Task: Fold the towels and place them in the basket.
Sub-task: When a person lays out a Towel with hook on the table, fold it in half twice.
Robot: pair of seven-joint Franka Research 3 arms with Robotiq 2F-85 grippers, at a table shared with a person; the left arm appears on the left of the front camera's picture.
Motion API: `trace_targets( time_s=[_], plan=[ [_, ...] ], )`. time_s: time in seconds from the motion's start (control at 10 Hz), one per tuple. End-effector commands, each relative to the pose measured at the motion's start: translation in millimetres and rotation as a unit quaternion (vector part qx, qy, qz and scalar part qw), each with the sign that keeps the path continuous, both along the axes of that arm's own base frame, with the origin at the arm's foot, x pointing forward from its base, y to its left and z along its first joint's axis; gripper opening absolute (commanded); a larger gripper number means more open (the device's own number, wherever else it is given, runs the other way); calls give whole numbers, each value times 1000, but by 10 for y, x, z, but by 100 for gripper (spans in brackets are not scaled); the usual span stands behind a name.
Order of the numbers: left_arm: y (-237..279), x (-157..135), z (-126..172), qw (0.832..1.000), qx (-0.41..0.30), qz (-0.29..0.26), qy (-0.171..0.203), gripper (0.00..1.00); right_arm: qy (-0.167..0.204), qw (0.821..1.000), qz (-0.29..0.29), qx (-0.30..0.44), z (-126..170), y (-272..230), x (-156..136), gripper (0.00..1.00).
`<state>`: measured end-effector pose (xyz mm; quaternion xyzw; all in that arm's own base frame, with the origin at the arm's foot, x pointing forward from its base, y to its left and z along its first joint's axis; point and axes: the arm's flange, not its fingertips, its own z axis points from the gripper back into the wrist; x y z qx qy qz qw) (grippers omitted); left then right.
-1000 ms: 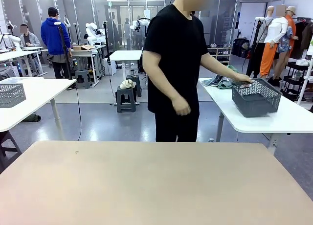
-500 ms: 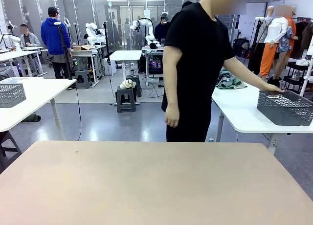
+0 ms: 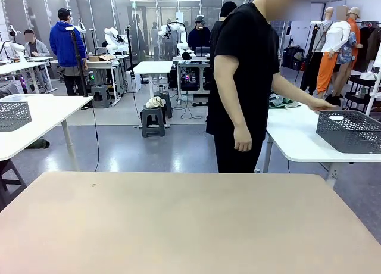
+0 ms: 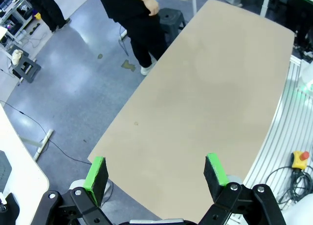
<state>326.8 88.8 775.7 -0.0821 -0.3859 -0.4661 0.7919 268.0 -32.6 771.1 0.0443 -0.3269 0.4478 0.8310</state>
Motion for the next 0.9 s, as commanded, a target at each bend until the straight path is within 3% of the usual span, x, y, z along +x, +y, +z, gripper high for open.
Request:
trace_targets(
  time_s=[0.0, 0.8],
  plan=[
    [-39, -67, 64, 1000, 19, -2, 18, 100, 2, 1000, 10, -17, 58, -29, -13, 100],
    [-49, -29, 7, 1000, 14, -8, 11, 100, 1, 1000, 5, -5, 47, 12, -19, 100]
  ],
)
